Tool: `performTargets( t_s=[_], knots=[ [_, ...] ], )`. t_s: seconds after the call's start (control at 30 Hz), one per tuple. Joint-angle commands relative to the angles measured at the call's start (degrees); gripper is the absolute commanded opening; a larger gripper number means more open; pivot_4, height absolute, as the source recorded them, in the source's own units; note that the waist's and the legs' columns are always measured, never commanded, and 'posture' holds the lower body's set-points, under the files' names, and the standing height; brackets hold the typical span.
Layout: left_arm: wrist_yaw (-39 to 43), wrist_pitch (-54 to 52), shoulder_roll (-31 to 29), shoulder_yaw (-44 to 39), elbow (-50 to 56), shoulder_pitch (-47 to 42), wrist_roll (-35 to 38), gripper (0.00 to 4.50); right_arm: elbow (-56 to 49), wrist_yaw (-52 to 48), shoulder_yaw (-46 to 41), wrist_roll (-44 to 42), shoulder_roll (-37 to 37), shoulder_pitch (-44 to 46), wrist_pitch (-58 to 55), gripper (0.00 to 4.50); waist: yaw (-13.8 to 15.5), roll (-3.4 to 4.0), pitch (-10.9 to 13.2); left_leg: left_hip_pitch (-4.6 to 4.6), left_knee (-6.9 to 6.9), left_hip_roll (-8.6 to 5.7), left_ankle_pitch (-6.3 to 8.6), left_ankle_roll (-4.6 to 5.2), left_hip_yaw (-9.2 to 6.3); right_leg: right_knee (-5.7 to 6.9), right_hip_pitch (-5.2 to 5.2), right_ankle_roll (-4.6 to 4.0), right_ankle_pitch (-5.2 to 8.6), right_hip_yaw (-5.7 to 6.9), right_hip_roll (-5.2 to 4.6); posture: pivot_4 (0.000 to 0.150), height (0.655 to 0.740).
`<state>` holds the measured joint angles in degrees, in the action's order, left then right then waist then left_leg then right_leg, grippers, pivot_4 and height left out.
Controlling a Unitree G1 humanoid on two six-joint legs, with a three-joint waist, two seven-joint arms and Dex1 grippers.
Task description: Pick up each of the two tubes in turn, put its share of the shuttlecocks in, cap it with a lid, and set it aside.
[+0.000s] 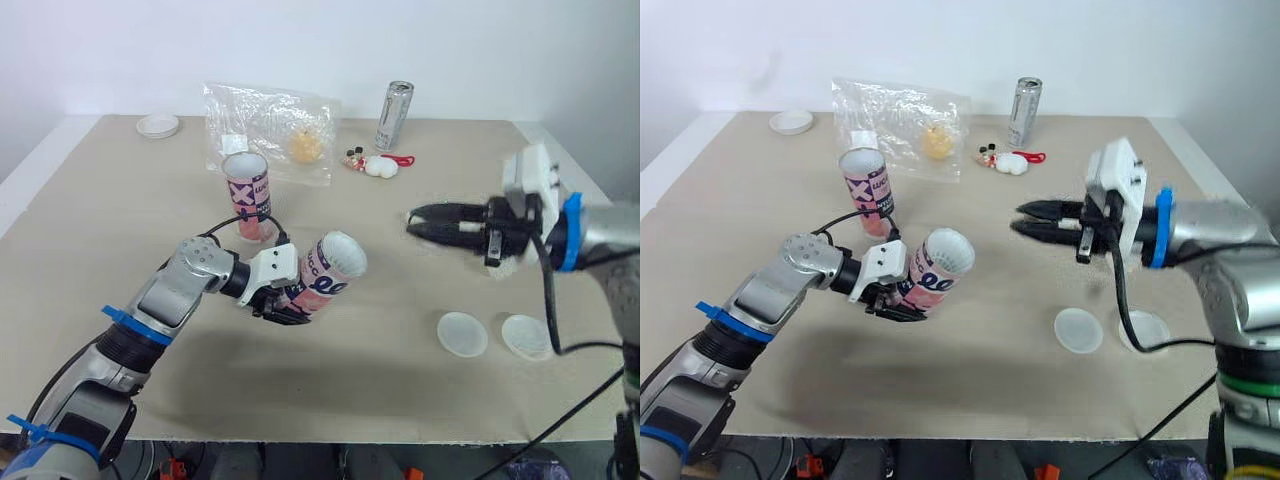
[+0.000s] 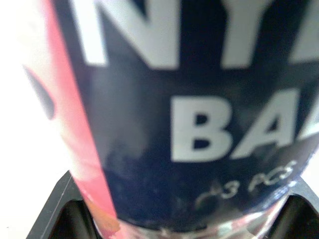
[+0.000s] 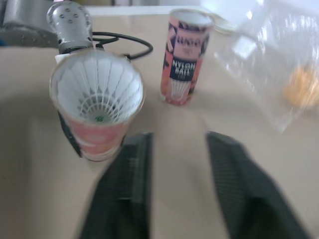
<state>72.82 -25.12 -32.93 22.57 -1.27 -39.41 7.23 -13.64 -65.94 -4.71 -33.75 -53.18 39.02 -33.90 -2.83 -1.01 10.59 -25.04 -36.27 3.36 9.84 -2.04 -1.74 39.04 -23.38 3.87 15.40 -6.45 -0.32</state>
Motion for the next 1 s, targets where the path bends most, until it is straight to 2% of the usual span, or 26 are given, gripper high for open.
performTargets(
  t_s=[0.03, 0.3, 0.5, 0.8, 1.0],
  knots=[
    [0.6, 0.4, -0.2, -0.3, 0.6, -1.8, 0.0, 2.92, 1.0, -7.0, 6.9, 3.9, -0.9, 7.9, 3.6, 0.02, 0.0, 0.03, 0.0, -0.01, 0.04, 0.0, 0.0, 0.0, 0.01, 0.0, -0.02, 0.0, 0.0, 0.0, 0.0, 0.15, 0.74],
    [1.5, -0.1, 0.5, 0.5, 0.2, -3.2, -0.1, 2.92, 6.8, -18.8, 22.0, 14.6, 3.4, 18.0, 12.4, 0.02, 0.2, 0.02, 0.0, -0.1, 0.13, 0.02, 0.07, -0.02, -0.03, -0.01, -0.07, -0.09, 0.18, 0.08, -0.01, 0.15, 0.74],
    [1.9, -0.8, 0.8, 0.5, 0.5, -3.6, 0.1, 2.92, 14.2, -23.3, 27.5, 21.2, 7.8, 23.4, 18.4, 0.02, 0.1, 0.04, 0.0, -0.06, 0.11, 0.02, 0.08, -0.02, -0.03, 0.01, -0.08, -0.16, 0.13, 0.08, 0.0, 0.15, 0.74],
    [1.8, -1.0, 1.2, 0.5, 0.2, -3.9, 0.1, 2.92, 21.9, -25.7, 35.8, 29.5, 17.7, 28.2, 24.9, 0.02, 0.1, 0.07, 0.1, -0.06, 0.1, 0.03, 0.08, -0.02, -0.04, 0.05, -0.09, -0.39, 0.0, 0.08, 0.01, 0.15, 0.74],
    [1.2, -1.6, 1.3, 0.4, 0.7, -3.7, 0.3, 2.92, 24.4, -26.6, 40.4, 32.7, 20.5, 28.9, 27.8, 0.02, 0.1, 0.07, 0.1, 0.0, 0.09, 0.04, 0.07, -0.03, -0.06, 0.06, -0.02, -0.42, -0.03, 0.11, 0.02, 0.15, 0.74]
  ],
)
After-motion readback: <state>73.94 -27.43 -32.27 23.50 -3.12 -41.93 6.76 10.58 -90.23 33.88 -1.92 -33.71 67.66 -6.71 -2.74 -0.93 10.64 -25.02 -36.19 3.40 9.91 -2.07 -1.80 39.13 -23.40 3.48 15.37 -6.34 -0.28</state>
